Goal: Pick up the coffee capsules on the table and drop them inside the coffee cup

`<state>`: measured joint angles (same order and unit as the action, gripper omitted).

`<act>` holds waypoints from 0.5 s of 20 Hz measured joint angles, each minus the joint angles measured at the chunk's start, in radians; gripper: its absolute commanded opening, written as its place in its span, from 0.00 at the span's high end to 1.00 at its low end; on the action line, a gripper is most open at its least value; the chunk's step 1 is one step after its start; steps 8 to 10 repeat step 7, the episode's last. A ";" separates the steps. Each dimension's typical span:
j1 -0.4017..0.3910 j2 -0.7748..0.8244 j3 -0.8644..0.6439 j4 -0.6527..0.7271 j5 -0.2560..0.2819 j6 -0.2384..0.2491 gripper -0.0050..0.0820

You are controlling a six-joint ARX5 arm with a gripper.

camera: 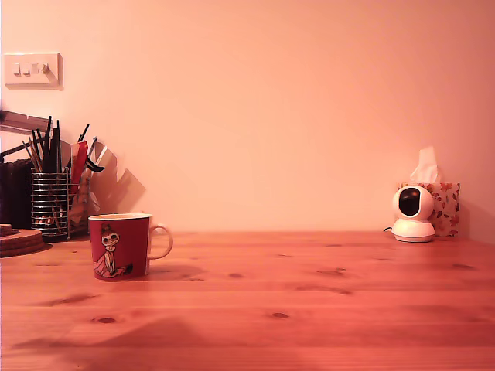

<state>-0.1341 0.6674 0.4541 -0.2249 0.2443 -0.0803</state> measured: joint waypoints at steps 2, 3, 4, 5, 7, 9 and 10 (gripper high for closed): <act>0.000 -0.049 -0.004 0.003 0.000 -0.005 0.97; 0.000 -0.073 -0.005 0.003 -0.001 -0.014 0.97; 0.000 -0.091 -0.004 0.004 -0.001 -0.015 0.97; 0.000 -0.103 -0.005 0.004 0.000 -0.015 0.97; 0.000 -0.117 -0.004 0.004 0.000 -0.015 0.97; 0.000 -0.117 -0.004 0.004 0.000 -0.015 0.97; 0.000 -0.117 -0.004 0.004 0.000 -0.015 0.97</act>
